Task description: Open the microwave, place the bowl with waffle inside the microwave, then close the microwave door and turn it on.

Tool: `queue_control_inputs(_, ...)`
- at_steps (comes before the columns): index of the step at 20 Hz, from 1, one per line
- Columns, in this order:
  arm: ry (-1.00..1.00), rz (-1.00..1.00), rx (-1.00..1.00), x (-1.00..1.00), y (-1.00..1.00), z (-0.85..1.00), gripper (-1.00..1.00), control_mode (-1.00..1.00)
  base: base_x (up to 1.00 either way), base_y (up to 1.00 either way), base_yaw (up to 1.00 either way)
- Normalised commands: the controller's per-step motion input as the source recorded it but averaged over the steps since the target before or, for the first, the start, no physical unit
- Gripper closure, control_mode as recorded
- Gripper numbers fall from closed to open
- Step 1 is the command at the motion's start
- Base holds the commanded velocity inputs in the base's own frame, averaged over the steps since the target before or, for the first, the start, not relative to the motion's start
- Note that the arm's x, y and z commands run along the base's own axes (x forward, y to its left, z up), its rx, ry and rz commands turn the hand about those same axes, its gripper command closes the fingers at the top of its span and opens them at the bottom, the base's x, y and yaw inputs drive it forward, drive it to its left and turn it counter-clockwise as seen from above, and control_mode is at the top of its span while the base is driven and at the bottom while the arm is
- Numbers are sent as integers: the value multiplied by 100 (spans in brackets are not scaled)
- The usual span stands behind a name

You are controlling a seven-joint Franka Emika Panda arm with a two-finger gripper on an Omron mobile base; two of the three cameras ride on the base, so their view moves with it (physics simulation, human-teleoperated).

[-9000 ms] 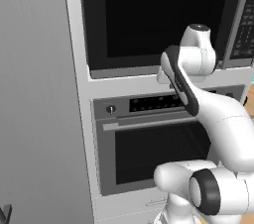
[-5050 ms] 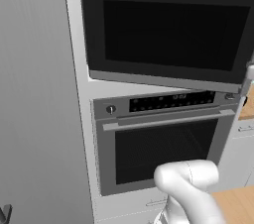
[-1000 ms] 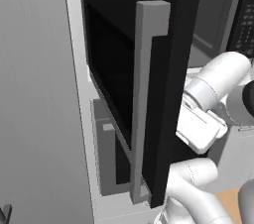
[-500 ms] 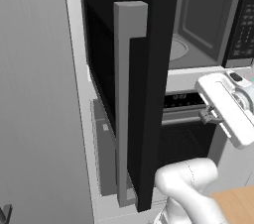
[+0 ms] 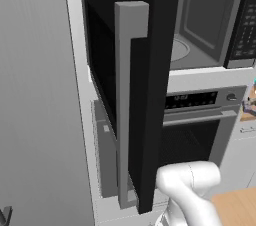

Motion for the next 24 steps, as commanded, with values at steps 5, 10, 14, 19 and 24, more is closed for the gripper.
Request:
queue_control_inputs(5, 37, -69, 20, 0, -100, -21, 100, -100, 0, 0, 0)
queue_control_inputs(10, 61, -52, 18, 0, -100, -19, 100, -100, 0, 0, 0)
queue_control_inputs(14, 58, -42, 15, 0, -100, -31, 100, -100, 0, 0, 0)
queue_control_inputs(19, 9, -2, 9, -5, -57, -31, 100, -100, 0, 0, 0)
queue_control_inputs(24, 0, -24, 21, 17, -41, -21, 100, -100, 0, 0, 0)
